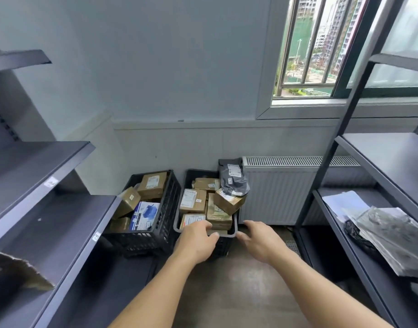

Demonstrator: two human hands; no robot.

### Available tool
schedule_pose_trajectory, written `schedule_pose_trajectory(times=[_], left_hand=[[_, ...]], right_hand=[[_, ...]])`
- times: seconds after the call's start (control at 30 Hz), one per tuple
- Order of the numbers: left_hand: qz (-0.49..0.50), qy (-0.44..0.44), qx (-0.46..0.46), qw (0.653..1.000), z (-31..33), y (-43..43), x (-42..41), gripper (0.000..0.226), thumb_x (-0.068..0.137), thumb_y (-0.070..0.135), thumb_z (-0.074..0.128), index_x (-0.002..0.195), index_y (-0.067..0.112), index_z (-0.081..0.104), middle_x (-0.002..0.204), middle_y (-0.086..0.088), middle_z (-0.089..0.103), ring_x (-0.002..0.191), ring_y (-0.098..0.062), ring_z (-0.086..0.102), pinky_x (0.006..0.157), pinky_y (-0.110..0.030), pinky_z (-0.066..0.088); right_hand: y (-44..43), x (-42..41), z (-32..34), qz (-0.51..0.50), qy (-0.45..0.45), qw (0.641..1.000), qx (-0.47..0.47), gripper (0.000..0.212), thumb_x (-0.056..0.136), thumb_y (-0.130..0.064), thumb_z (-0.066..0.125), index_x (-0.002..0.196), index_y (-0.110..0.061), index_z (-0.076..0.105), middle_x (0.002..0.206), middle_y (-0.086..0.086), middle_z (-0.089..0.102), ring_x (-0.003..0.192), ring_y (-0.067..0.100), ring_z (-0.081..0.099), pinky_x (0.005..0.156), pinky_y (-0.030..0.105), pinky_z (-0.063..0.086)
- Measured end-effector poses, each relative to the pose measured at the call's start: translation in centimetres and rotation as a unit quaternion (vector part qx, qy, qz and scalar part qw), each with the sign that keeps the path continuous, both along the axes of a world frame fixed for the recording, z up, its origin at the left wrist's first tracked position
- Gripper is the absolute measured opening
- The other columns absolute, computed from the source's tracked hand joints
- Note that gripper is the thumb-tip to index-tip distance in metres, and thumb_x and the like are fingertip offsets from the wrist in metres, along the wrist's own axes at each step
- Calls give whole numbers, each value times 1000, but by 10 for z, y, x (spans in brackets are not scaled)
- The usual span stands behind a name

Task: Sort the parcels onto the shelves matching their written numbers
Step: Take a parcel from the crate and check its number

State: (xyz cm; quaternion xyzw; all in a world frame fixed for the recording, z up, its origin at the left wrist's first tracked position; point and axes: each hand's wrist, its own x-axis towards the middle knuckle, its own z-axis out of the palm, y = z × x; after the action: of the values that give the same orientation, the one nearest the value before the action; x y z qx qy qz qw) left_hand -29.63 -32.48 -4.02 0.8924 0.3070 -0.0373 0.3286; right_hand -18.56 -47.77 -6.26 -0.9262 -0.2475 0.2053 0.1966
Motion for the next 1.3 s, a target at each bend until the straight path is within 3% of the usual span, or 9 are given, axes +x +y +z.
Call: schedule_pose_trajectory(times=[0.23,0.5,0.67,0.8,0.93,1.17,1.3], left_hand=[[-19,21,-10,1000,-21,34,82,48,95,43,58,139,24,54,139,2,57,126,-19,54,101,-33,46],[-48,28,-42,998,-43,102,187,48,95,37,58,141,23,53,137,1,58,119,-17,56,95,-29,47],[-68,26,-44,996,-50,143,247,42,97,36,56,137,23,55,132,1,60,110,-14,57,86,-26,46],[-78,41,-50,995,-63,158,280,39,97,35,57,134,23,58,131,2,61,110,-14,57,82,-25,43],[-80,67,-50,993,-85,174,321,42,96,36,57,136,23,58,135,3,60,115,-15,57,85,-26,44],[-49,112,-71,990,-129,200,399,38,99,37,54,133,21,58,130,3,62,105,-12,57,83,-24,42],[-15,137,-88,987,-164,216,445,43,98,34,57,138,19,55,134,1,61,113,-16,60,88,-25,44]], right_hand=[[25,73,-29,-34,19,999,-10,50,99,-48,47,133,-12,53,137,8,56,123,27,54,100,39,46],[85,167,-53,-76,38,996,-20,54,102,-45,46,143,-11,47,145,7,53,134,26,47,107,38,42],[124,219,-64,-101,43,994,-15,46,101,-44,47,134,-13,54,136,8,58,126,28,53,100,39,45],[140,247,-84,-99,49,994,-22,35,97,-49,47,115,-22,59,121,5,63,114,29,57,89,43,50],[155,283,-107,-101,68,992,-45,36,97,-49,45,117,-23,59,120,4,61,119,28,52,92,44,48],[173,357,-164,-108,115,985,-71,32,98,-45,48,110,-17,55,120,7,57,118,32,52,91,42,47],[182,398,-206,-124,140,980,-68,40,99,-43,47,129,-16,50,126,8,55,123,32,50,95,42,47]])
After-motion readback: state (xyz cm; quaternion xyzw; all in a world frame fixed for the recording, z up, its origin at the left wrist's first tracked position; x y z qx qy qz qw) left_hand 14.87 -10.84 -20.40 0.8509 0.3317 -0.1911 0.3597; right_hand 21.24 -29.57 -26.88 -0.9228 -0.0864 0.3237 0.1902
